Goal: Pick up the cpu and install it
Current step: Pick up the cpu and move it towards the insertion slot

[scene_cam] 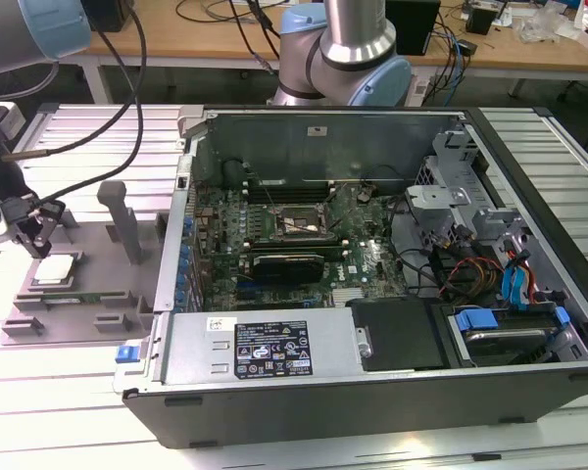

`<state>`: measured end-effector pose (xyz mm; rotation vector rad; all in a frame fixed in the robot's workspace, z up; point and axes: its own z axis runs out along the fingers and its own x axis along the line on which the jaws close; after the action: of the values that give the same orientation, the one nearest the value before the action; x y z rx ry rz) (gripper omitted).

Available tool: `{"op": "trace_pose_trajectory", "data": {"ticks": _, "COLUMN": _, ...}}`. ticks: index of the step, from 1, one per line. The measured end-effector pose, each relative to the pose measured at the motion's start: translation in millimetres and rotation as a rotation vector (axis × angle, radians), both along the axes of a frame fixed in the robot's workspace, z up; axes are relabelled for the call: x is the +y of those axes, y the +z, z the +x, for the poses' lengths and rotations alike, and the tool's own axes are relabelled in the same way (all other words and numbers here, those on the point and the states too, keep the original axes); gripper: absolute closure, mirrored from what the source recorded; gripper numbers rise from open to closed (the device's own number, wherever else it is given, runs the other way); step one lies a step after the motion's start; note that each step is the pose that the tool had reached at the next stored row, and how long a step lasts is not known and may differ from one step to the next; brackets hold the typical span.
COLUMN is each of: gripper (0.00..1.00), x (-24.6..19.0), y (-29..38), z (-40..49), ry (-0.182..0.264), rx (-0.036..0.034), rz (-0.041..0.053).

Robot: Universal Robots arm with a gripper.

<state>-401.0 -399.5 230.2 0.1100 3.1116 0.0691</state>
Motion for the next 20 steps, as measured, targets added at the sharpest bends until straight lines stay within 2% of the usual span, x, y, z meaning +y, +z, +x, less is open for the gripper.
{"op": "trace_pose_trajectory", "data": {"ticks": 1, "gripper": 0.89, "x": 0.0, "y": 0.0, "z": 0.0, "ry": 0.0, "rx": 0.0, "rz": 0.0}}
{"op": "trace_pose_trajectory", "data": {"ticks": 5, "gripper": 0.64, "x": 0.0, "y": -0.1, "z": 0.0, "ry": 0.0, "rx": 0.0, "rz": 0.0}}
{"op": "trace_pose_trajectory", "data": {"ticks": 6, "gripper": 0.64, "x": 0.0, "y": -0.1, "z": 0.0, "ry": 0.0, "rx": 0.0, "rz": 0.0}}
{"op": "trace_pose_trajectory", "data": {"ticks": 7, "gripper": 0.58, "x": 0.0, "y": -0.1, "z": 0.0, "ry": 0.0, "rx": 0.0, "rz": 0.0}}
{"op": "trace_pose_trajectory", "data": {"ticks": 8, "gripper": 0.46, "x": 0.0, "y": -0.2, "z": 0.0, "ry": 0.0, "rx": 0.0, "rz": 0.0}}
{"op": "trace_pose_trajectory", "data": {"ticks": 9, "gripper": 0.46, "x": 0.0, "y": -0.2, "z": 0.0, "ry": 0.0, "rx": 0.0, "rz": 0.0}}
{"op": "trace_pose_trajectory", "data": {"ticks": 10, "gripper": 0.4, "x": 0.0, "y": -0.2, "z": 0.0, "ry": 0.0, "rx": 0.0, "rz": 0.0}}
{"op": "trace_pose_trajectory", "data": {"ticks": 18, "gripper": 0.4, "x": 0.1, "y": -12.5, "z": 3.2, "ry": 0.0, "rx": 0.0007, "rz": -0.0007}}
{"op": "trace_pose_trajectory", "data": {"ticks": 20, "gripper": 0.4, "x": 0.0, "y": -17.3, "z": 3.3, "ry": 0.002, "rx": 0.0008, "rz": -0.0006}}
